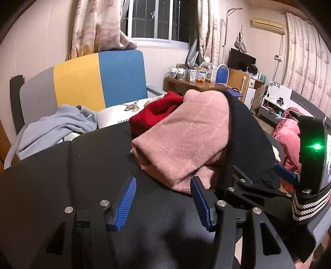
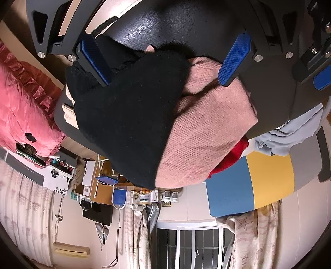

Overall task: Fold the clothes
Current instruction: 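Grasp the black sweater on the clothes pile with the right gripper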

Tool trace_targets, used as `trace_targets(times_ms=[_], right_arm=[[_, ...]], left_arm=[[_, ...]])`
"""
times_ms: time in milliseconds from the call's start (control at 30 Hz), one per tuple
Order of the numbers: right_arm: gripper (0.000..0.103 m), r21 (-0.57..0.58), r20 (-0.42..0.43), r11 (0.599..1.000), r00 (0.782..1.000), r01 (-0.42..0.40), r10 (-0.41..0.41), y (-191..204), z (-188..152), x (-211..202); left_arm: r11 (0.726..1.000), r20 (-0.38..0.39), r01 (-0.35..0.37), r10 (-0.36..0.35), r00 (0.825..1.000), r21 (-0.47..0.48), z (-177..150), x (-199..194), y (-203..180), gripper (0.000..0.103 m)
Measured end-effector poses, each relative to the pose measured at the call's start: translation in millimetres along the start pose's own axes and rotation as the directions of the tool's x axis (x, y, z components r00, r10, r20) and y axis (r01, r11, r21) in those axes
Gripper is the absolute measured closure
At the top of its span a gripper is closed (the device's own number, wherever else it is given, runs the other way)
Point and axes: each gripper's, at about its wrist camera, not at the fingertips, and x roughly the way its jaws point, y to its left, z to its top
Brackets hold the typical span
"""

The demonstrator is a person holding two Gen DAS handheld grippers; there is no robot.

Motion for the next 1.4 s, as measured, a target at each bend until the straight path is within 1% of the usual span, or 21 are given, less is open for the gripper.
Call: trace_targets(times_ms=[167, 267, 367, 467, 533, 600, 733, 767, 833, 867, 900, 967, 1033, 1067, 1100, 1233, 1300, 1367, 1400], right_arm=[[0.000, -0.010, -0.011, 1.000, 1.000, -0.005, 0.005, -4, -6, -1], [0.000, -0.017, -0.021, 1.000, 1.000, -0.009, 0.008, -6, -10, 0], [0.000, -0.028, -0.057, 0.999, 0.998, -0.016, 0.014, -4, -11, 11], [0.000, -0.012, -0.067, 0.998, 0.996, -0.058, 0.057, -12, -20, 15], [0.000, 0.013, -0.074, 0.993, 0.990, -0.117, 0.118, -18, -25, 16], [0.000, 0.058, -0.081, 0.979, 0.977, -0.193, 0.198, -25, -29, 18], [0.000, 0.118, -0.088, 0.946, 0.946, -0.301, 0.312, -34, -26, 21], [0.000, 0.134, -0.096, 0.935, 0.935, -0.329, 0.343, -37, -23, 23], [0.000, 0.188, -0.106, 0.900, 0.903, -0.394, 0.417, -45, -14, 28], [0.000, 0.215, -0.091, 0.880, 0.888, -0.424, 0.451, -50, -7, 30], [0.000, 0.234, -0.066, 0.863, 0.878, -0.448, 0.474, -55, 1, 30], [0.000, 0.255, -0.005, 0.841, 0.869, -0.478, 0.495, -62, 18, 33], [0.000, 0.280, 0.049, 0.822, 0.862, -0.496, 0.504, -70, 38, 43], [0.000, 0.289, 0.064, 0.818, 0.863, -0.497, 0.501, -72, 47, 49], [0.000, 0.285, 0.077, 0.824, 0.869, -0.490, 0.490, -72, 57, 55], [0.000, 0.245, 0.087, 0.869, 0.902, -0.430, 0.422, -68, 94, 74], [0.000, 0.241, 0.085, 0.904, 0.935, -0.354, 0.344, -69, 112, 86], [0.000, 0.264, 0.073, 0.924, 0.961, -0.275, 0.265, -77, 126, 102], [0.000, 0.283, 0.046, 0.932, 0.974, -0.227, 0.223, -79, 131, 114]], left_arm=[[1.000, -0.021, -0.019, 0.019, 1.000, -0.013, -7, 4, 4, 0.047], [0.999, -0.069, -0.045, 0.044, 0.997, -0.013, -6, 17, 9, 0.047], [0.997, -0.091, -0.070, 0.068, 0.994, -0.016, -15, 24, 16, 0.047], [0.994, -0.132, -0.105, 0.102, 0.986, -0.016, -27, 38, 27, 0.046], [0.993, -0.163, -0.119, 0.113, 0.980, -0.026, -35, 48, 37, 0.046], [0.993, -0.180, -0.111, 0.103, 0.978, -0.034, -44, 53, 45, 0.046], [0.995, -0.197, -0.085, 0.074, 0.978, -0.045, -58, 61, 57, 0.046], [0.996, -0.201, -0.078, 0.067, 0.977, -0.048, -62, 63, 60, 0.046], [0.996, -0.210, -0.065, 0.052, 0.976, -0.054, -69, 66, 66, 0.045], [0.997, -0.214, -0.058, 0.045, 0.976, -0.057, -73, 68, 69, 0.044], [0.997, -0.218, -0.052, 0.037, 0.975, -0.061, -77, 70, 72, 0.043], [0.997, -0.226, -0.039, 0.023, 0.974, -0.067, -84, 74, 78, 0.031], [0.997, -0.234, -0.026, 0.008, 0.972, -0.073, -91, 78, 83, 0.024], [0.997, -0.238, -0.019, 0.000, 0.971, -0.076, -95, 80, 86, 0.020], [0.997, -0.237, -0.016, -0.003, 0.971, -0.078, -97, 80, 87, 0.019], [0.997, -0.218, -0.013, -0.004, 0.976, -0.078, -98, 78, 83, 0.018], [0.994, -0.213, -0.002, -0.020, 0.977, -0.105, -97, 78, 86, 0.018], [0.989, -0.207, 0.017, -0.047, 0.977, -0.144, -96, 78, 90, 0.017], [0.986, -0.203, 0.032, -0.065, 0.977, -0.161, -95, 79, 92, 0.015]])
